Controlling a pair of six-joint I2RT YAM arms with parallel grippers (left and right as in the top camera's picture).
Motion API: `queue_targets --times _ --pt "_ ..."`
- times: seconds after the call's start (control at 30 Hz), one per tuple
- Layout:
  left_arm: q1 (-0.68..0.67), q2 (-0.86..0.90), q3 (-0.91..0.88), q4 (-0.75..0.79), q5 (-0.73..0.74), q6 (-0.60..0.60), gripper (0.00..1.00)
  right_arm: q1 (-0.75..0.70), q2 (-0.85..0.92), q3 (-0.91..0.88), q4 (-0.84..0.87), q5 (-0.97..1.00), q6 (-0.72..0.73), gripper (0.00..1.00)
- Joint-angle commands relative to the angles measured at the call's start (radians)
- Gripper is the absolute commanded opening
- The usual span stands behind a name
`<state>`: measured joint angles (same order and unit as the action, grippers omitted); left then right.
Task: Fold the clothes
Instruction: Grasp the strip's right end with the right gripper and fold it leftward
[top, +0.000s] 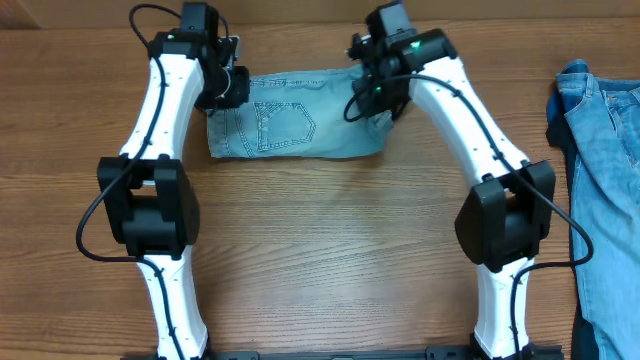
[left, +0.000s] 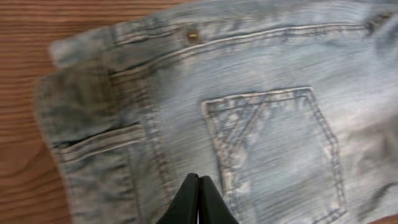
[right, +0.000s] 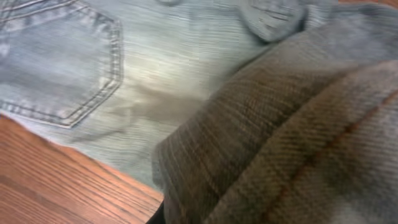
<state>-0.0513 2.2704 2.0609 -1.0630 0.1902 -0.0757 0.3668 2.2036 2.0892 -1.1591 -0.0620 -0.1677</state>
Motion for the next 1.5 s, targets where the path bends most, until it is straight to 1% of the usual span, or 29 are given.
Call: queue_targets --times 0.0,0.17,0.37,0.5,0.67,0.77,1.0,1.07,1.23,1.3,1.43,1.47 --pt "0.058 -0.014 0.022 -0.013 -0.041 -0.016 0.04 0.055 -0.016 0.034 0.026 0.010 -0.051 0.04" --pt "0.166 -0.015 0.022 -0.036 -0.040 -0.029 0.04 0.138 -0.016 0.034 0.074 0.068 -0.087 0.04" --pt "0.211 -0.015 0.022 -0.048 -0.040 -0.029 0.04 0.237 -0.016 0.039 0.105 0.130 -0.130 0.04" --pt "0.217 -0.015 0.022 -0.054 -0.040 -0.026 0.04 0.288 -0.015 0.038 0.159 0.132 -0.143 0.04" --pt "0.219 -0.015 0.022 -0.092 -0.041 -0.013 0.04 0.294 0.033 0.038 0.241 0.109 -0.131 0.04" --pt "0.222 -0.015 0.022 -0.090 -0.041 -0.013 0.04 0.301 0.089 0.038 0.293 -0.016 -0.093 0.04" --pt "0.223 -0.015 0.022 -0.091 -0.043 -0.014 0.04 0.324 0.097 0.037 0.327 -0.080 -0.089 0.04" --pt "0.223 -0.015 0.022 -0.101 -0.043 -0.014 0.04 0.324 0.097 0.037 0.367 -0.102 -0.064 0.04" --pt "0.223 -0.015 0.022 -0.103 -0.043 -0.014 0.04 0.324 0.097 0.031 0.383 -0.143 -0.063 0.04" --pt "0.223 -0.015 0.022 -0.103 -0.043 -0.014 0.04 0.324 0.098 0.031 0.393 -0.143 -0.039 0.04" --pt "0.223 -0.015 0.022 -0.103 -0.044 -0.013 0.04 0.324 0.099 0.024 0.391 -0.143 -0.038 0.04" --pt "0.223 -0.015 0.022 -0.102 -0.044 -0.013 0.04 0.324 0.099 0.024 0.391 -0.144 -0.038 0.06"
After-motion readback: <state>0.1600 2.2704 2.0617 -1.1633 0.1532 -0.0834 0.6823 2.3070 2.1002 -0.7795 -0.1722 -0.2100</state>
